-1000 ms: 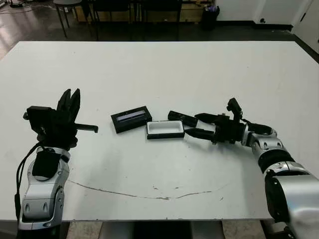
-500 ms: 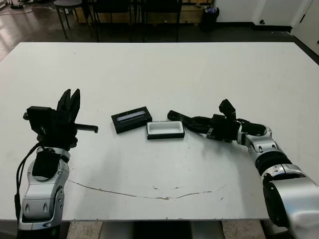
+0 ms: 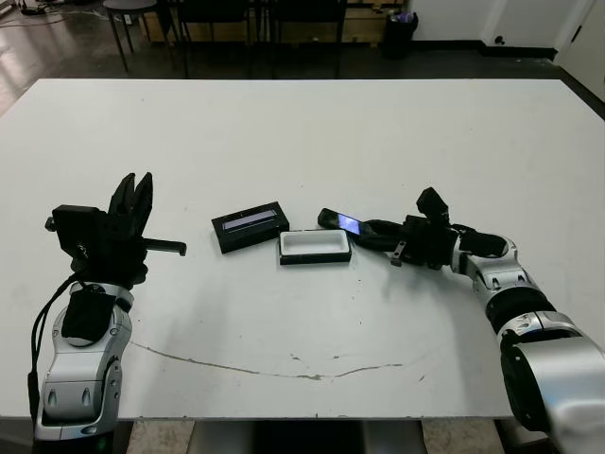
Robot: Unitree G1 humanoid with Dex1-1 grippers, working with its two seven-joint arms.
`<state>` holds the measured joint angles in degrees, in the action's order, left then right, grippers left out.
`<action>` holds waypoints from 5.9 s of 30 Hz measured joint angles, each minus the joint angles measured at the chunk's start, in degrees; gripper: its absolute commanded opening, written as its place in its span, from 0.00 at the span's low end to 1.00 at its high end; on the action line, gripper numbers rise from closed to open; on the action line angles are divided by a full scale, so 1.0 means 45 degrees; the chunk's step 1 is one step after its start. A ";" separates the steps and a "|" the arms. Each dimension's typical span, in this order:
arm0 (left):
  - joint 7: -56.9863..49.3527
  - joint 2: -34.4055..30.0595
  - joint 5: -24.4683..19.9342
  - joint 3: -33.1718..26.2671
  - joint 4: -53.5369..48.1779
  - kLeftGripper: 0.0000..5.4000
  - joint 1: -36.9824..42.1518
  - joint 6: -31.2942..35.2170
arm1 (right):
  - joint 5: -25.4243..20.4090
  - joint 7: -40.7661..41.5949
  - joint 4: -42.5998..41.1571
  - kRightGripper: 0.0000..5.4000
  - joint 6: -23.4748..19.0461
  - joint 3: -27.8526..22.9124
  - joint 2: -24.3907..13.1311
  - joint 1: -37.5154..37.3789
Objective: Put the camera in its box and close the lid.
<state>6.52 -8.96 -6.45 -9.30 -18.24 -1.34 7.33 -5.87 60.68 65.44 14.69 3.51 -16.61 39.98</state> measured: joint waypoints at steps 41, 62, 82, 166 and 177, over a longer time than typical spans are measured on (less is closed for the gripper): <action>-0.0606 0.0477 0.0488 0.0828 0.0225 0.00 -0.0018 -0.0357 | -0.0716 0.4428 0.0125 0.00 -0.2433 -0.1229 0.0094 0.1373; -0.0719 0.0622 0.0554 0.0875 0.0260 0.00 -0.0107 -0.0422 | 0.0850 0.5539 -0.0487 0.00 -0.2829 0.0574 -0.0433 0.3580; -0.0893 0.0773 0.0705 0.0946 0.0380 0.00 -0.0118 -0.0589 | 0.2287 0.5806 -0.1022 0.00 -0.2539 0.2246 -0.0394 0.4015; 0.1472 -0.1725 0.0466 0.0298 0.0385 0.00 0.1062 -0.0449 | -0.0479 -0.4453 -1.2253 0.43 -0.2844 -0.0725 -0.0575 -0.3703; 0.6653 -0.5354 -0.0066 0.1358 0.2970 0.29 0.4514 0.0567 | -0.1384 -0.4403 -1.2171 0.00 -0.3022 -0.0940 -0.0570 -0.4755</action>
<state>36.46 -33.05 -6.75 -3.19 -4.87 18.97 9.88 -12.10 40.86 10.67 1.10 -0.72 -19.18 18.58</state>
